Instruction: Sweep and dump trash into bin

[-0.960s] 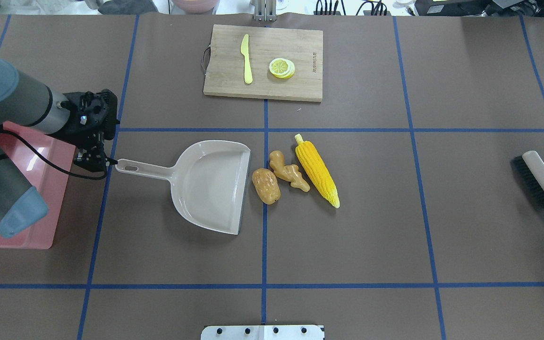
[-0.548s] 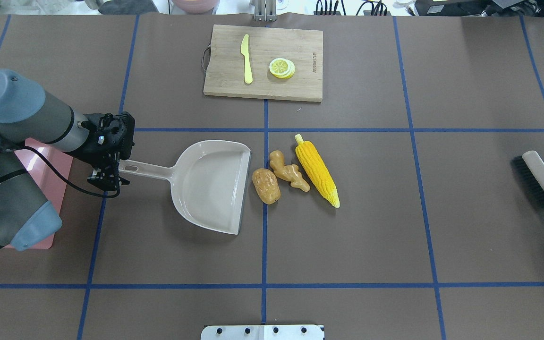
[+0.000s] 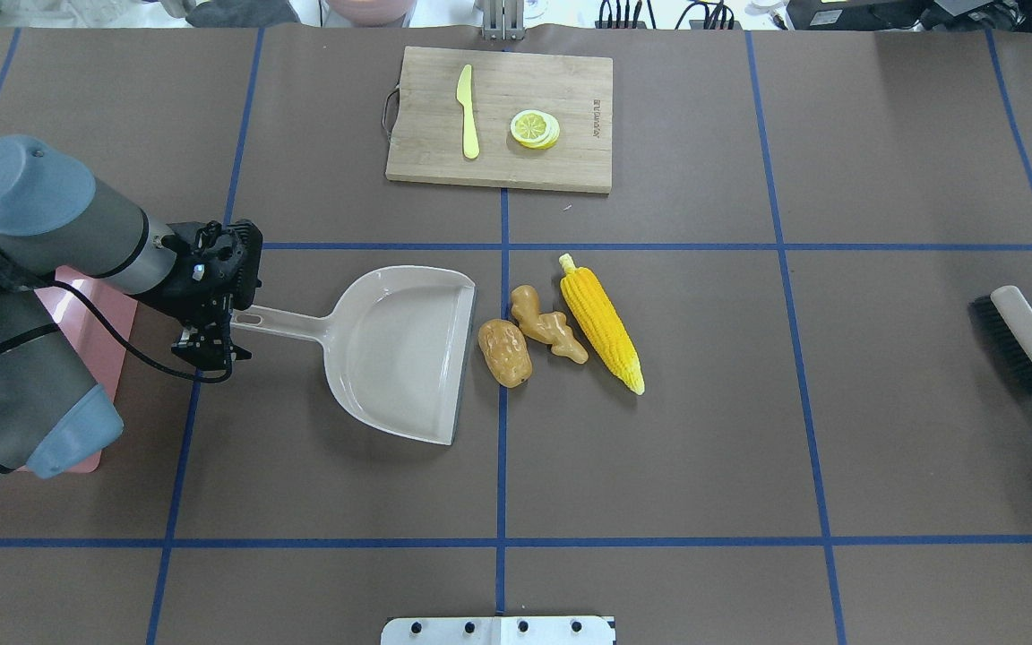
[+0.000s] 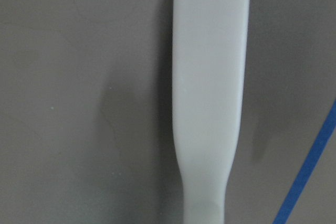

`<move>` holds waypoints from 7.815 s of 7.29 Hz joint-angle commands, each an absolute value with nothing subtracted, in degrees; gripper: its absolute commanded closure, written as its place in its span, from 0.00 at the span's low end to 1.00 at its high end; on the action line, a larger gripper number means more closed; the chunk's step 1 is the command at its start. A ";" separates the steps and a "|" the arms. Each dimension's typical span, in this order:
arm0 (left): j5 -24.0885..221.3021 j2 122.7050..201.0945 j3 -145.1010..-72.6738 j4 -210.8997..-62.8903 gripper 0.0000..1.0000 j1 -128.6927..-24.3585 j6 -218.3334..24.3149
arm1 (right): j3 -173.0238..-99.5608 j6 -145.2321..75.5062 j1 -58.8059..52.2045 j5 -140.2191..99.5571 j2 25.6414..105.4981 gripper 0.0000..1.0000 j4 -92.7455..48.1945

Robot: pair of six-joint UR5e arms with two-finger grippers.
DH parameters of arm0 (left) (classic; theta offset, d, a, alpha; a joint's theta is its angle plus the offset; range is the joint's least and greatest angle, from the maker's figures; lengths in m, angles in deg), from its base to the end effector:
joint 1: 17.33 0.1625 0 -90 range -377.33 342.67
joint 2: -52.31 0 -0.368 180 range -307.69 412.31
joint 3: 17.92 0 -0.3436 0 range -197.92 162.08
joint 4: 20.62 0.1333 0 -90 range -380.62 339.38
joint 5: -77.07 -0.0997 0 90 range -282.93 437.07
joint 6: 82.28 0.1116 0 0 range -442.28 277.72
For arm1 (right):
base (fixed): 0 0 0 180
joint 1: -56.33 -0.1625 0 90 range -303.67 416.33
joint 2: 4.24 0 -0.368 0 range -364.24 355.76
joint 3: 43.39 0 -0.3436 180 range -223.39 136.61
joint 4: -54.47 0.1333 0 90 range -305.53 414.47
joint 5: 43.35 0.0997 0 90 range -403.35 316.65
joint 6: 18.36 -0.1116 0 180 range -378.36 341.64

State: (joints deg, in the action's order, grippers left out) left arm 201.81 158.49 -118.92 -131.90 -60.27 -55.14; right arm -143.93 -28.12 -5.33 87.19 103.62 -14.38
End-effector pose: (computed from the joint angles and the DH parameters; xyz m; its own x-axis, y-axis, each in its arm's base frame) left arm 0.3500 -0.4209 0.3452 -0.0012 1.0000 0.0052 -0.5449 -0.0050 0.8385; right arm -0.1103 -0.3325 0.6151 0.6646 -0.3454 0.6625 0.3534 0.9266 0.1286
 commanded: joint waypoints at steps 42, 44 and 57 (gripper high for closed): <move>210.93 159.89 -106.16 -154.82 0.05 -60.57 -57.93 | -143.14 -77.42 19.06 92.88 67.92 1.00 -13.30; 210.49 159.88 -105.99 -154.82 0.05 -60.57 -58.02 | -142.88 -79.17 19.59 91.83 67.75 1.00 -13.21; 210.49 159.97 -105.37 -159.38 0.04 -60.48 -64.78 | -139.80 -86.39 24.16 89.73 61.24 1.00 -13.12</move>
